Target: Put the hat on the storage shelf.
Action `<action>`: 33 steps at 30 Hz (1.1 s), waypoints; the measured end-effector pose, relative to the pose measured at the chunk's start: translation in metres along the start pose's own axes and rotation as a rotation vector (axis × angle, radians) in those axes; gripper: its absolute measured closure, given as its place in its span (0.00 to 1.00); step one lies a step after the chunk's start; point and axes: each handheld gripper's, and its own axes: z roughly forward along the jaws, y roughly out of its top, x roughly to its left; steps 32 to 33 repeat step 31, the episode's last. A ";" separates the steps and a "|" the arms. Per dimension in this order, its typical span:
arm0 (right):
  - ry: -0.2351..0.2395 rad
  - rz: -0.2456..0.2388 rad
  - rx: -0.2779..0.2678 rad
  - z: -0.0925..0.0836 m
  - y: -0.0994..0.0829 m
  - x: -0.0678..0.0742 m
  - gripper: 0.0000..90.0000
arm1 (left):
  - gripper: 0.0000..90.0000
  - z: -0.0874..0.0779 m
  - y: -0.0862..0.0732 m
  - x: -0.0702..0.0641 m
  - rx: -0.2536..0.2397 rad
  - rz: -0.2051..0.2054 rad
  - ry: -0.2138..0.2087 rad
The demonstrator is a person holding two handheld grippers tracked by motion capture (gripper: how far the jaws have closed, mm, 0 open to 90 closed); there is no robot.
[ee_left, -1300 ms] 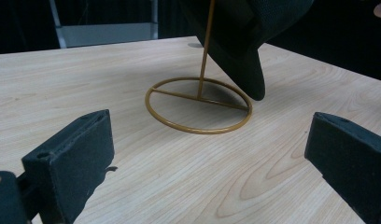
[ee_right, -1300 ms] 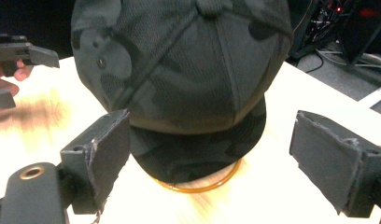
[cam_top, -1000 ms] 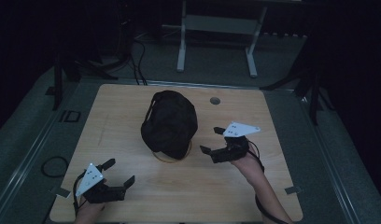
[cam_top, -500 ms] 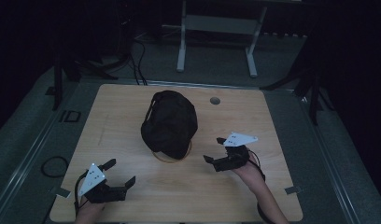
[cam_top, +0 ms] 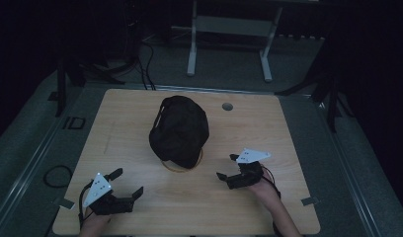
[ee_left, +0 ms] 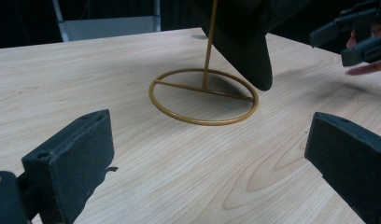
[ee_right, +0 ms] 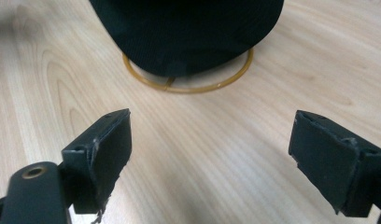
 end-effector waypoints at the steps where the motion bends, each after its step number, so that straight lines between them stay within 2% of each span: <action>1: 0.004 0.003 0.007 0.000 -0.002 0.000 0.15 | 0.02 0.000 0.000 0.000 0.000 0.000 0.000; 10: -0.011 -0.006 0.025 -0.002 -0.017 0.001 0.15 | 0.02 0.000 0.000 0.000 0.005 -0.002 0.007; 23: -0.044 0.019 0.021 -0.019 -0.038 -0.007 0.15 | 0.02 0.001 -0.001 0.000 0.006 -0.008 0.001; 33: -0.046 0.031 0.014 -0.021 -0.041 -0.010 0.15 | 0.02 0.002 -0.002 0.000 0.009 -0.011 0.005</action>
